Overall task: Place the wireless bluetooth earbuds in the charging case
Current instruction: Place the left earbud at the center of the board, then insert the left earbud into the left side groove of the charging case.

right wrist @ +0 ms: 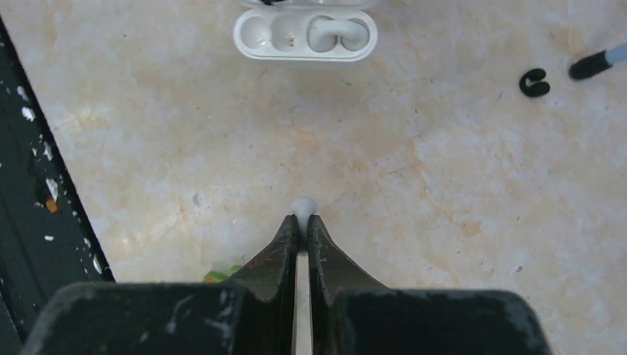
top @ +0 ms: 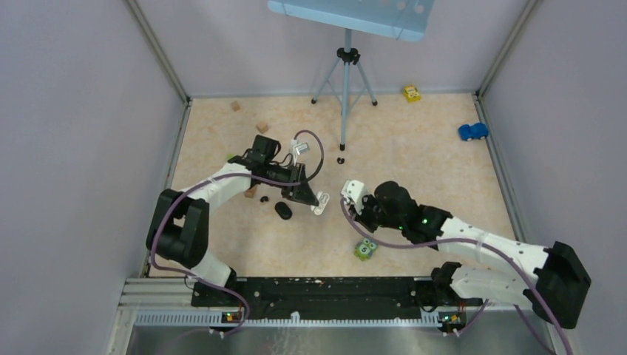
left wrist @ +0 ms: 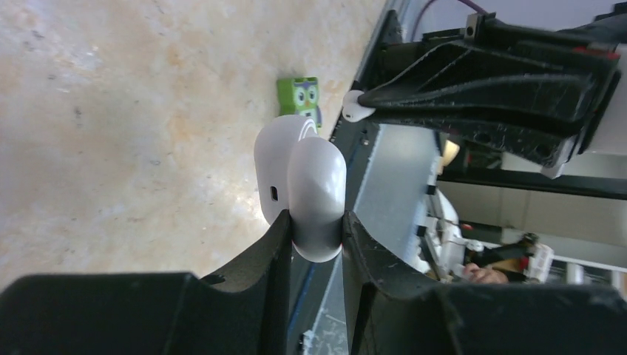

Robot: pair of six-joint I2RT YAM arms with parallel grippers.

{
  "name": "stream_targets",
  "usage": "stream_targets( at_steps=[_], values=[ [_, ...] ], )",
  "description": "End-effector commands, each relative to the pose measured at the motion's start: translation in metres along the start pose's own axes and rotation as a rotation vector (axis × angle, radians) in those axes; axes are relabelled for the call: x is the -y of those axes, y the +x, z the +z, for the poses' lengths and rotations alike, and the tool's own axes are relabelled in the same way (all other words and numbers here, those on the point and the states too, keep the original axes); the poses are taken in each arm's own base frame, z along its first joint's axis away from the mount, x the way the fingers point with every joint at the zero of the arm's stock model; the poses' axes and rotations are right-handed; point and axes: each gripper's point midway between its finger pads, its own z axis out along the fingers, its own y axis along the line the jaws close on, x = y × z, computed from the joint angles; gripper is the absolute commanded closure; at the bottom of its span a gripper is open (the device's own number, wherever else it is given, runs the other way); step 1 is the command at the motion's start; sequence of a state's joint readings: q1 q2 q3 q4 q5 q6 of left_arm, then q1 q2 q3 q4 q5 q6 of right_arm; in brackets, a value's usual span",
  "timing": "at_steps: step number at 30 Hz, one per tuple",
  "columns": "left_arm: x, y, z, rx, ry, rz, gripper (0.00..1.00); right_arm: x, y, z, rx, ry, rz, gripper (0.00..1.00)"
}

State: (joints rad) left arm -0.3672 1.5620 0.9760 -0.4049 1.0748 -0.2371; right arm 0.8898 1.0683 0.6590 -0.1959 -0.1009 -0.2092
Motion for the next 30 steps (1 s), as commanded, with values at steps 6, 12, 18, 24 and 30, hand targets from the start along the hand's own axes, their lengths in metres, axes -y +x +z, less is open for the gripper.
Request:
stream_targets(
  at_steps=[6, 12, 18, 24, 30],
  values=[
    [0.024, -0.004, 0.000, -0.054, 0.156, -0.094, 1.00, -0.019, -0.081, -0.033, 0.387, 0.022, -0.348, 1.00],
    [0.028, -0.005, -0.001, -0.053, 0.137, -0.226, 1.00, -0.033, -0.106, -0.032, 0.474, 0.022, -0.466, 1.00],
    [0.036, 0.000, -0.004, -0.068, 0.156, -0.271, 1.00, -0.037, -0.111, -0.023, 0.501, 0.043, -0.576, 1.00],
    [0.042, 0.003, -0.008, -0.082, 0.157, -0.285, 1.00, -0.046, -0.110, -0.015, 0.498, 0.008, -0.653, 1.00],
    [0.050, 0.006, -0.013, -0.098, 0.172, -0.260, 1.00, -0.055, -0.103, -0.010, 0.483, -0.043, -0.717, 1.00]
  ],
)
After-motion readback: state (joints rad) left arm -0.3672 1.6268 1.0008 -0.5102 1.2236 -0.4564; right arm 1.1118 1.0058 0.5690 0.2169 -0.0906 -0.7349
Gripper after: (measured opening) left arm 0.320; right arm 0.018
